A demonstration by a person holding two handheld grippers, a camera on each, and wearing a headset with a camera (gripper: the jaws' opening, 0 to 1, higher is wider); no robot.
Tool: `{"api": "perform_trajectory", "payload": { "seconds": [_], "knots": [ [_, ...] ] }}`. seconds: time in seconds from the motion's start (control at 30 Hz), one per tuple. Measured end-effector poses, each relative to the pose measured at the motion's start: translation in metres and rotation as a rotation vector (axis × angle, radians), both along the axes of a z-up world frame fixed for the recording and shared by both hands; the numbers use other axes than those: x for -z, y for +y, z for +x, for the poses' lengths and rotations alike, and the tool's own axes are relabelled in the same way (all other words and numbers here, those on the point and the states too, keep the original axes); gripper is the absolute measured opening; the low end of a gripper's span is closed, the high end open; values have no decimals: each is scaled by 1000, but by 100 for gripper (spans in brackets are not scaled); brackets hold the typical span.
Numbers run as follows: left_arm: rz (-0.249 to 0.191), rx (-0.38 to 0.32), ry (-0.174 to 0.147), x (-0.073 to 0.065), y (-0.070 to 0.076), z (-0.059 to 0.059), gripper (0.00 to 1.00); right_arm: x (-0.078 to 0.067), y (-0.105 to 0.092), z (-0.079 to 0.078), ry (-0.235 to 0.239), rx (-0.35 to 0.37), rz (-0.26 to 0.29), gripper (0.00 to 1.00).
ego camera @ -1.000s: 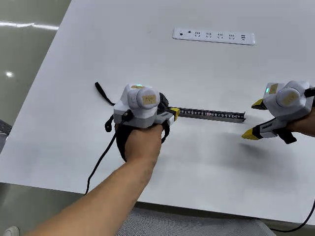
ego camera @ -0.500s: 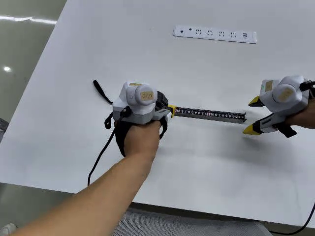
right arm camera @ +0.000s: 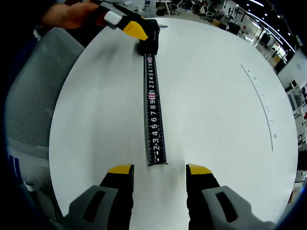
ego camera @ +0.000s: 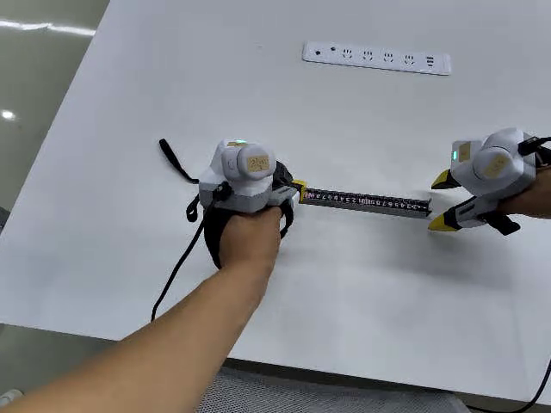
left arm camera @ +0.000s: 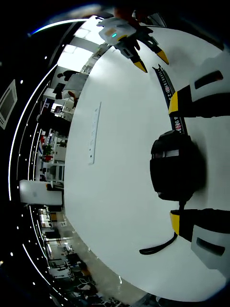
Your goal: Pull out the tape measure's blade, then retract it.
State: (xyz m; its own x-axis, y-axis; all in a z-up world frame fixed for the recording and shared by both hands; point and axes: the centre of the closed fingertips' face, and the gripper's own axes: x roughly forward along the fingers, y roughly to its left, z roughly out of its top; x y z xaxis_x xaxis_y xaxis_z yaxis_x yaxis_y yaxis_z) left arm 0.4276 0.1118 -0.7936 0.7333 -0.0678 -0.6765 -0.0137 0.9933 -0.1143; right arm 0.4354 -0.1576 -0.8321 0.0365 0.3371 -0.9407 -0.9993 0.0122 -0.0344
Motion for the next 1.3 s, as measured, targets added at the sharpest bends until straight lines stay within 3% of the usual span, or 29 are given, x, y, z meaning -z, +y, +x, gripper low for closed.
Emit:
{"api": "perform_trajectory", "payload": {
  "seconds": [0.73, 1.3],
  "knots": [
    [-23, -17, 3, 5, 2, 7, 67, 5, 9, -2, 24, -98, 2, 19],
    [-46, -31, 6, 10, 2, 7, 62, 8, 8, -4, 33, -115, -8, 13]
  ]
}}
